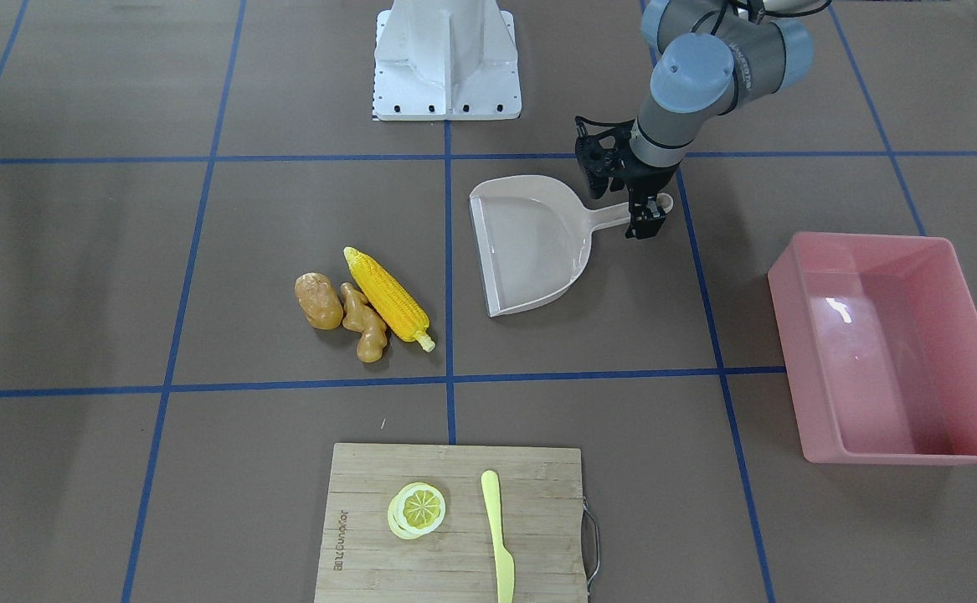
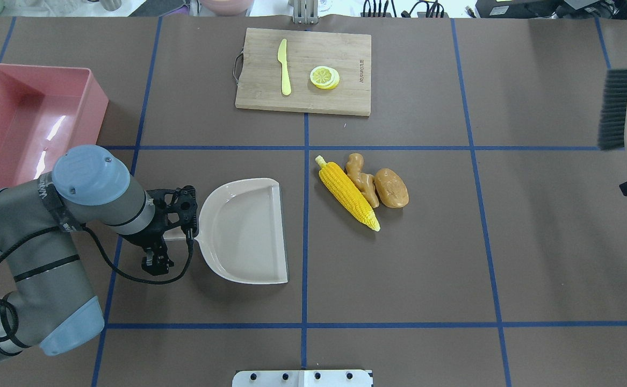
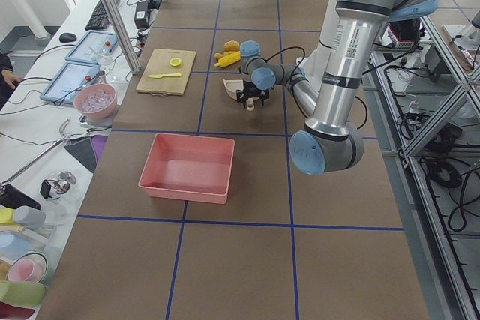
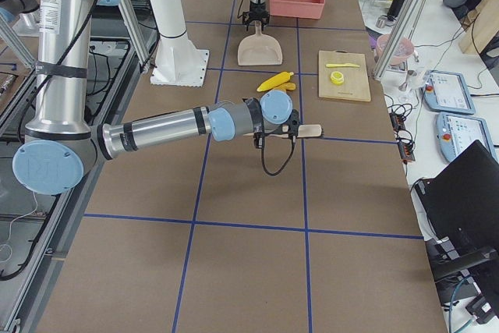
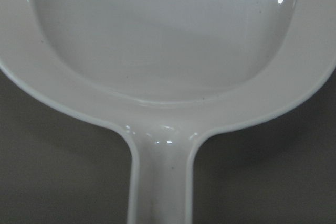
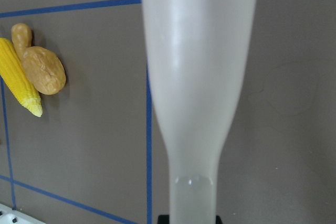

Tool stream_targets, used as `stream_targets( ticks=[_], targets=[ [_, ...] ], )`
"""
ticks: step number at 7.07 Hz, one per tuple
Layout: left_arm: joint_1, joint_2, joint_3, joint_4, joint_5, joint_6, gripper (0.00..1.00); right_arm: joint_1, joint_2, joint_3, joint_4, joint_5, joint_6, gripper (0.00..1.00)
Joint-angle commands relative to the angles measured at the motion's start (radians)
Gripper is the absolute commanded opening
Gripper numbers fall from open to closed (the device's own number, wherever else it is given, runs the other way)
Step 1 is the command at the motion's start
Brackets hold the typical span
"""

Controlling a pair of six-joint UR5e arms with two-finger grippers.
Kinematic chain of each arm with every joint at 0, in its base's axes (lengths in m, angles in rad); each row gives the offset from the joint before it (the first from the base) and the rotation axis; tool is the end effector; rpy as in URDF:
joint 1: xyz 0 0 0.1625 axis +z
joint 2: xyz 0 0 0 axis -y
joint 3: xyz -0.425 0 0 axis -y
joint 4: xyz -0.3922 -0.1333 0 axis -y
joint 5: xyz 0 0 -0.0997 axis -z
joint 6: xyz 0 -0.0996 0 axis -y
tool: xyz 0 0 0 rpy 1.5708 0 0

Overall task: Sweep and dump trash into bin
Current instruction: 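Lift the dustpan toward the food with the left gripper while the right brings the brush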

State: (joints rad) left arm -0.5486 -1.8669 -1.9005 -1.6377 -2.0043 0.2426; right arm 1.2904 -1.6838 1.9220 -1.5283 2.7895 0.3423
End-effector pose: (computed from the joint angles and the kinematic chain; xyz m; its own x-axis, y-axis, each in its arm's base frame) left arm 0.4441 -0.3786 0.3452 0.0795 0.9839 -0.1604 -0.6961 0.1699 0.6976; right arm -0.0831 -0.4324 0.4976 0.3336 -0.0154 0.9426 0.1634 0.9857 -0.0418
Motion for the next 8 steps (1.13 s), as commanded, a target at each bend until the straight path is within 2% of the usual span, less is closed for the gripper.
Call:
stream_targets(
  ticks=[1, 4, 6, 8],
  targets=[
    [-0.016, 0.000, -0.041, 0.040, -0.013, -0.003, 0.00, -0.086, 0.042, -0.015, 0.000, 0.058, 0.007, 0.00],
    [-0.072, -0.082, -0.037, 0.235, -0.059, 0.030, 0.00, -0.219, 0.149, -0.044, 0.000, 0.056, 0.107, 0.00],
    [-0.138, -0.182, 0.038, 0.312, -0.059, 0.125, 0.00, -0.302, 0.234, -0.069, 0.003, 0.047, 0.224, 0.00],
    [-0.148, -0.271, 0.148, 0.311, -0.051, 0.129, 0.00, -0.365, 0.304, -0.134, 0.007, 0.039, 0.250, 0.00]
  ],
)
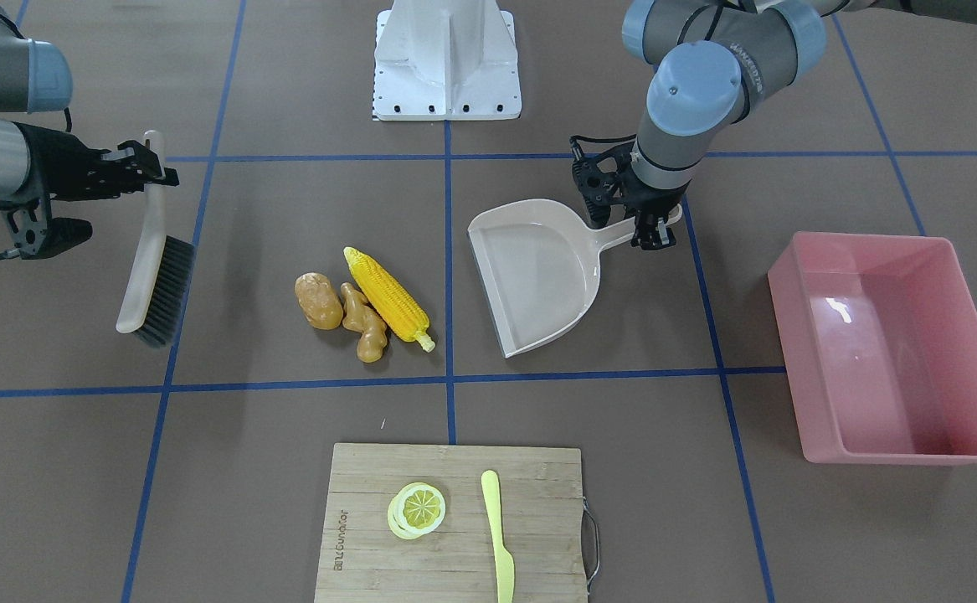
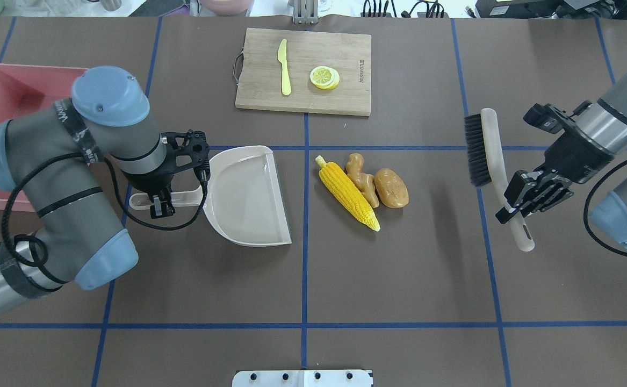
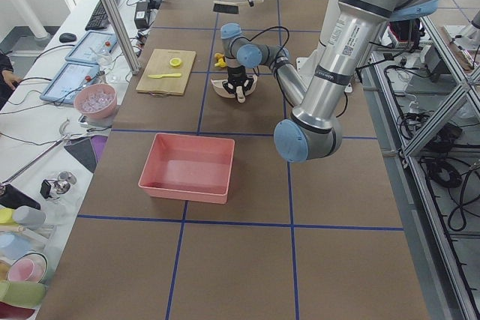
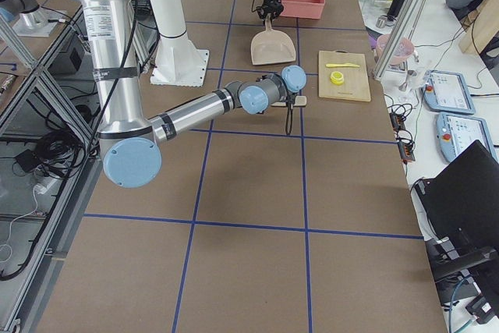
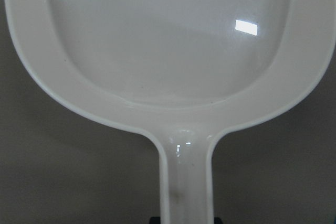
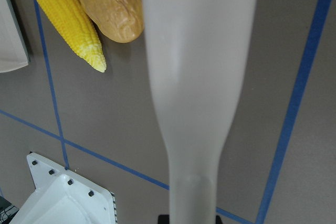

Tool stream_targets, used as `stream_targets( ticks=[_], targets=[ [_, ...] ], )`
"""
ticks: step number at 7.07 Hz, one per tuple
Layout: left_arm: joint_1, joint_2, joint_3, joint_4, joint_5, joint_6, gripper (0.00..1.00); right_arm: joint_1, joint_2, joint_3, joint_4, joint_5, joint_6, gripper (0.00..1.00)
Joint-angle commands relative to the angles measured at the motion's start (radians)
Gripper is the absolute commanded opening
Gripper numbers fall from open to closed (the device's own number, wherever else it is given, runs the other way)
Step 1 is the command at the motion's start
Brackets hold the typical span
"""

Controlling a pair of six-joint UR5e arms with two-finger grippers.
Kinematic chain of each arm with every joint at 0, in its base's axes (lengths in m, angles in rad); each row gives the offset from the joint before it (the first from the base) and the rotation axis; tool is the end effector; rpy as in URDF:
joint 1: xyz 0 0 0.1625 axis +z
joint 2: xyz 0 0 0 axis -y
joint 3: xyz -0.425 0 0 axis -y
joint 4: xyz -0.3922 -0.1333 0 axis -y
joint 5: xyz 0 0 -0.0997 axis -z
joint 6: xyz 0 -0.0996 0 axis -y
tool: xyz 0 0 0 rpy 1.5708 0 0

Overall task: Sweep and dump trash into bin
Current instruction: 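Lift the dustpan toward the food with the left gripper while the right brings the brush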

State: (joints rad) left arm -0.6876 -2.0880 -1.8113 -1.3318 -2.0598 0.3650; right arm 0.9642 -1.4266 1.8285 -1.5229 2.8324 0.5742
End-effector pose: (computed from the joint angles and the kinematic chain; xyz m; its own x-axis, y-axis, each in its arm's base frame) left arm 0.4282 -0.4637 0.2893 0.1157 0.9721 -0.2041 -0.7627 0.2186 0.6087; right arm -0.2677 -0.4532 0.4136 0.2905 -0.0295 0.9564 0.4235 0.9003 -0.1009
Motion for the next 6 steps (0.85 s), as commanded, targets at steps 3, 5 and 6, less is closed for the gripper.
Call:
stream_targets(
  ticks=[3, 5, 6],
  targets=[
    [-0.007, -0.193, 0.216, -0.004, 0.003, 0.006, 0.00, -0.087, 0.127, -0.096, 0.027, -0.073, 0.023, 0.00],
    [0.009, -0.248, 0.253, -0.004, 0.006, 0.006, 0.00, -0.113, 0.140, -0.177, 0.186, -0.082, 0.245, 0.00],
    [0.028, -0.247, 0.253, -0.004, 0.006, 0.005, 0.00, -0.139, 0.141, -0.293, 0.389, -0.105, 0.263, 0.00]
  ],
)
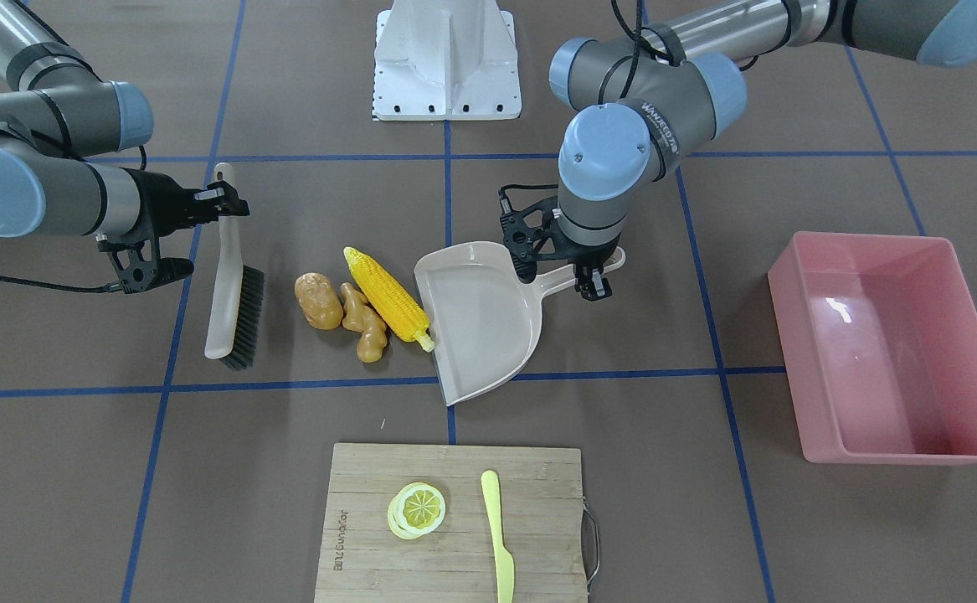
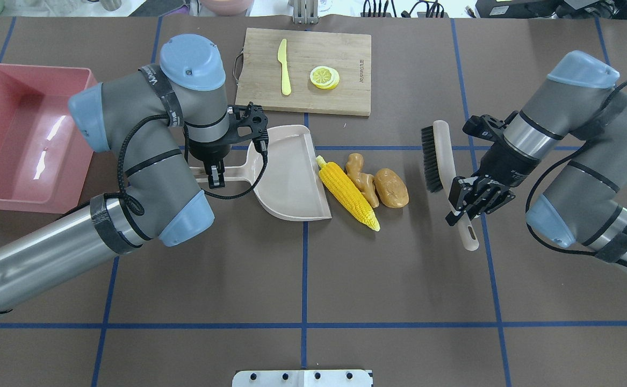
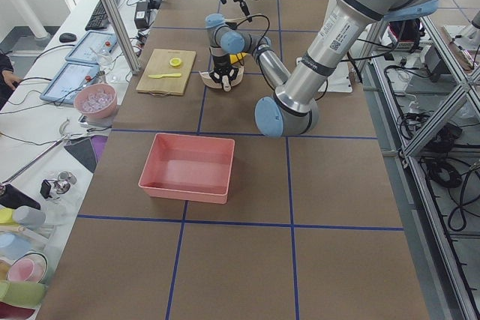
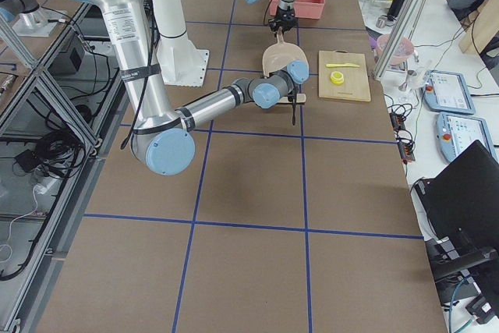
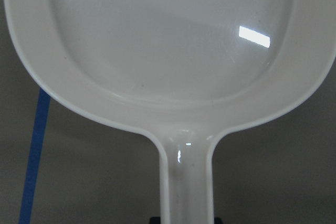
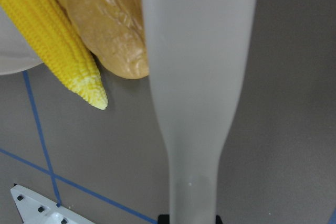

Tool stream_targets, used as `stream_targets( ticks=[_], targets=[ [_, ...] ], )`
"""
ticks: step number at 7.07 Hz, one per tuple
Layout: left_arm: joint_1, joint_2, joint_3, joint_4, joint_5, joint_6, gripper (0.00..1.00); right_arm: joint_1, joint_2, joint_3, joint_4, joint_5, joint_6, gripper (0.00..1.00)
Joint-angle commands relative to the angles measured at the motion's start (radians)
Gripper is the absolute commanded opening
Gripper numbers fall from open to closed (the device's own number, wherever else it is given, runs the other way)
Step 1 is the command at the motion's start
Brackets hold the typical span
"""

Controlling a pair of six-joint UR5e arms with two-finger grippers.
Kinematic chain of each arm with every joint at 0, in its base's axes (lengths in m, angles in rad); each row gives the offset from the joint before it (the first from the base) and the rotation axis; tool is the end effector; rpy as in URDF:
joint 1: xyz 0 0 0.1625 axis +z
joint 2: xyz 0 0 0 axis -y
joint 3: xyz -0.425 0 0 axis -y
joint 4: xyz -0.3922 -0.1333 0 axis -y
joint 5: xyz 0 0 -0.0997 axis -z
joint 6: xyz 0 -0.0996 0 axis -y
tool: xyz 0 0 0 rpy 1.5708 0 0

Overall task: Sweep and dump trash into bin
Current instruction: 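Lift the dustpan toward the food with the left gripper while the right brings the brush, then sweep the corn, ginger and potato into the dustpan with the right gripper's brush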

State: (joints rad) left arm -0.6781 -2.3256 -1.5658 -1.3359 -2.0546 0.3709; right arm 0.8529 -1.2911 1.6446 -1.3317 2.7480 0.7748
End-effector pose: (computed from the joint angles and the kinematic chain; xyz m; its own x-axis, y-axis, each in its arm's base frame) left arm 0.4971 -0.5121 0.2324 0.1056 0.9743 -0.1988 -0.7683 0.2069 0.6057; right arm -0.3565 -0.4710 0.4112 0.3457 -0.0208 0.9381 0.4252 0.8947 -0.1368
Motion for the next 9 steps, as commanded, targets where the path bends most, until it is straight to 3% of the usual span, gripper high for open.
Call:
stream_targets(
  ticks=[1, 4, 9],
  targets=[
    [0.034, -0.006, 0.006, 0.001, 0.004, -0.003, 0.00, -0.044, 0.042, -0.215, 0.333, -0.021, 0.120, 0.00],
    [0.034, 0.008, -0.016, 0.001, 0.001, -0.003, 0.00, -0.064, 0.090, -0.206, 0.350, -0.017, 0.167, 0.00],
    [0.043, 0.014, -0.013, 0.001, 0.002, -0.003, 0.00, -0.117, 0.076, -0.134, 0.351, -0.014, 0.170, 0.00]
  ],
)
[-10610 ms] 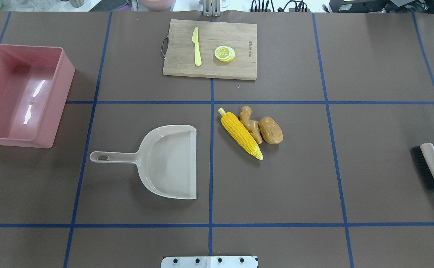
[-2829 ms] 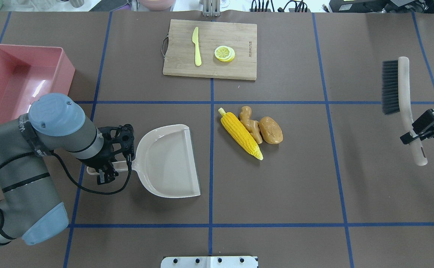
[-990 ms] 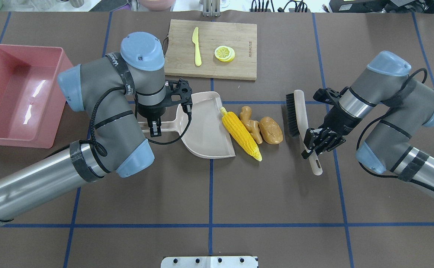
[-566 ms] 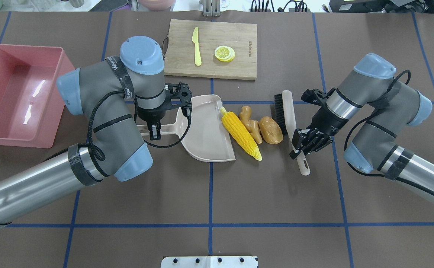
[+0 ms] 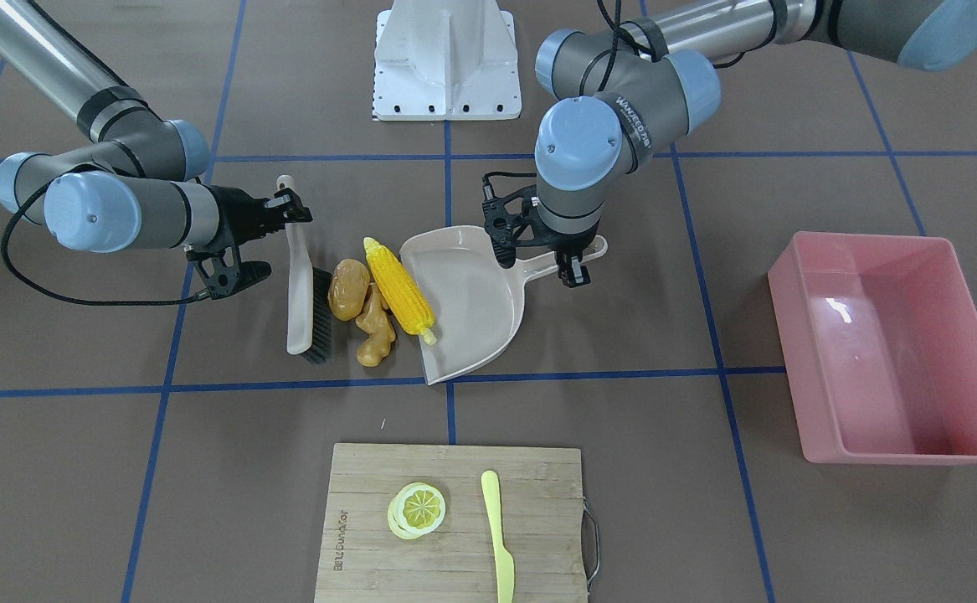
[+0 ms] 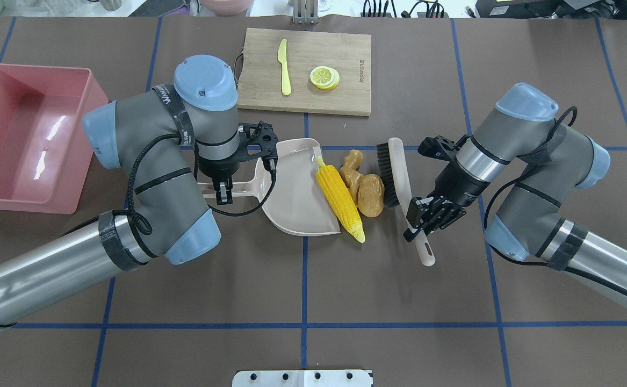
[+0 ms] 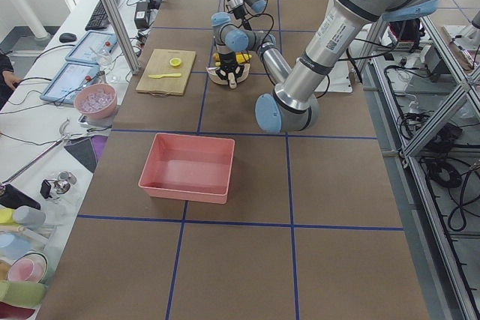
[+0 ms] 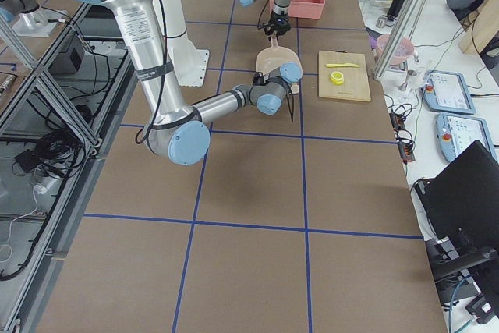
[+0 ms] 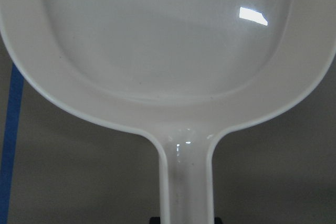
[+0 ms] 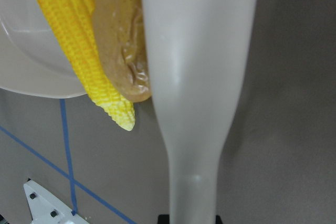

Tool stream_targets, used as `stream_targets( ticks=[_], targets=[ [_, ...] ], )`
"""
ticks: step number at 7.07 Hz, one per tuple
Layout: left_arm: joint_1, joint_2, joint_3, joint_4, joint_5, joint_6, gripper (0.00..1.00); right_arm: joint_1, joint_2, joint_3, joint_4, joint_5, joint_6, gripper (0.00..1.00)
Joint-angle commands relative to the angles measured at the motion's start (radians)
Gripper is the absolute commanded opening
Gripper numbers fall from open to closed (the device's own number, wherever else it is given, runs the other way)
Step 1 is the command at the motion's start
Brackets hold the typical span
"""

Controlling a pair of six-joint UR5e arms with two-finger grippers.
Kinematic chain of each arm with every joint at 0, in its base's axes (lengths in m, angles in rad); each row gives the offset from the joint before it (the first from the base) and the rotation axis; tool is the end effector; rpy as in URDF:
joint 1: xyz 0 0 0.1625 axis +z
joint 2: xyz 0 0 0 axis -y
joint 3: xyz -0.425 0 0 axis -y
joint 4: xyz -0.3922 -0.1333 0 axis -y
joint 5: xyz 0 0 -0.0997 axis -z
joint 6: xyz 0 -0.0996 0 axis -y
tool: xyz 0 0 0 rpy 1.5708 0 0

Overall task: Sweep and dump trash into bin
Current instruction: 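Sweep the corn, ginger and potato into the dustpan with the right gripper's brush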

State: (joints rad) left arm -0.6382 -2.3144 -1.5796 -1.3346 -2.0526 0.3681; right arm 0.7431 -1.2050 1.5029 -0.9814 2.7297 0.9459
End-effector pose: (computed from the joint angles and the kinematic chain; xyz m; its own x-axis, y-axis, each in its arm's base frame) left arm 0.5138 -0.4896 0.2348 0.0698 0.9776 -0.1984 -0.7756 0.1783 0.6055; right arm -0.4287 -0.4510 0.3921 0.2295 -0.1072 0.9674 0.4767 0.8789 -0.0157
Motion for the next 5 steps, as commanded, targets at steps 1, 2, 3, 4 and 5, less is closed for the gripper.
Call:
stream_targets(
  ticks=[1, 2, 3, 4, 5],
  targets=[
    [0.005, 0.003, 0.006, -0.002, 0.000, 0.000, 0.00, -0.013, -0.021, 0.011, 0.000, 0.004, -0.001, 0.00],
    [0.012, 0.003, 0.010, -0.002, -0.001, -0.002, 0.00, -0.052, -0.016, 0.002, -0.002, -0.010, -0.001, 0.00],
    [0.012, 0.003, 0.010, -0.002, -0.001, 0.000, 0.00, -0.073, -0.011, -0.001, -0.003, -0.013, 0.001, 0.00],
    [0.012, 0.007, 0.010, -0.002, -0.001, 0.000, 0.00, -0.086, -0.007, -0.003, -0.006, -0.013, 0.002, 0.00],
    [0.012, 0.009, 0.010, -0.003, -0.001, 0.000, 0.00, -0.096, 0.001, -0.003, -0.013, -0.019, 0.004, 0.00]
  ],
)
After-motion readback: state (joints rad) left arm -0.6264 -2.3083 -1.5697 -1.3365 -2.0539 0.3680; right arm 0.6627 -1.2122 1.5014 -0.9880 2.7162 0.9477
